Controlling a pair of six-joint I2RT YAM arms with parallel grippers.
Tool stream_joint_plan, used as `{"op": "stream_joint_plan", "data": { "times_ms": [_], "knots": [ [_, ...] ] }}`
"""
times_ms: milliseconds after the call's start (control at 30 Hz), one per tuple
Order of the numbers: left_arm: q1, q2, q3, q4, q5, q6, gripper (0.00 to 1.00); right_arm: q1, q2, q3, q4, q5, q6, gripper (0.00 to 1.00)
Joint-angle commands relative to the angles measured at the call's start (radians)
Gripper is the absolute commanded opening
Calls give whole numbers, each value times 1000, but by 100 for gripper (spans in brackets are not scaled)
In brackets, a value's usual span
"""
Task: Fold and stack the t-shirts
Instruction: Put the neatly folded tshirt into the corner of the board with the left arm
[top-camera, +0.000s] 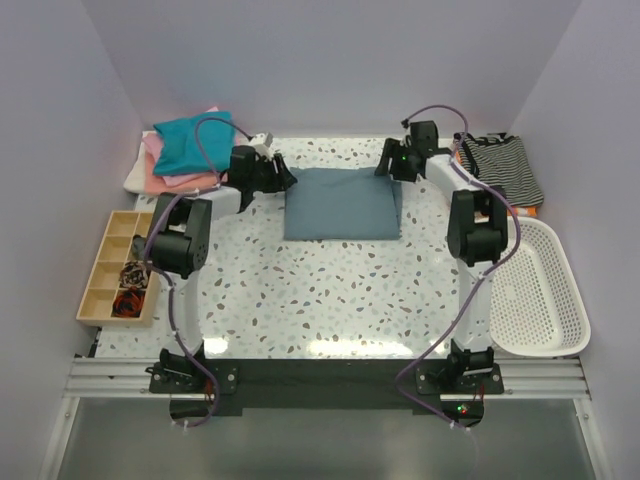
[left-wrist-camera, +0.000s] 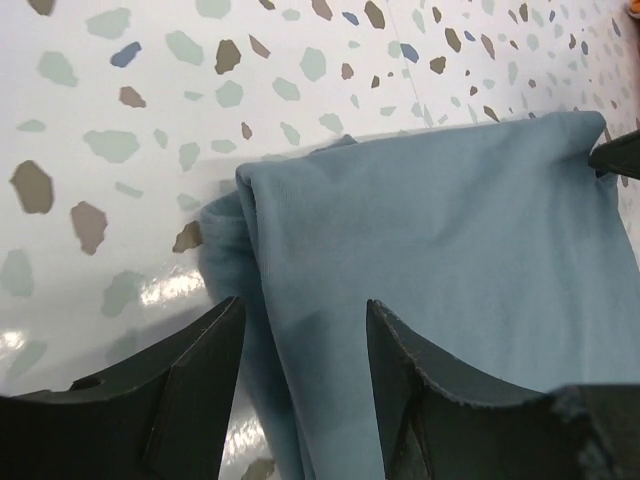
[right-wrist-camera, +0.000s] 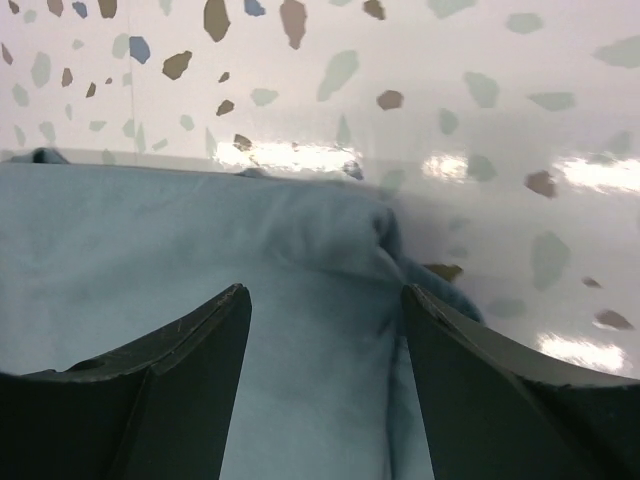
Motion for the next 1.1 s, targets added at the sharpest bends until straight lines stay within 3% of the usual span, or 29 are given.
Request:
{"op": "stream_joint_plan", "data": {
  "times_ms": [0,233,533,800,1067],
  "knots": [
    [14,-191,-67,-16,-102,56,57,-22,-192,-82,-1,107,-49,67],
    [12,-296,-216,-75,-90,41,64,-33,-359,-288,-64,170,-9,67],
    [12,-238,-356,25,36,-9,66,-37,-508,-533,-19,127,21,67],
    [14,-138,-346,104,146,-44,67,-37,-441,-544,-30,90,43,67],
    [12,-12,-316,308,311,-166,68,-44,-297,-504,-16,0,66,67]
  ]
}}
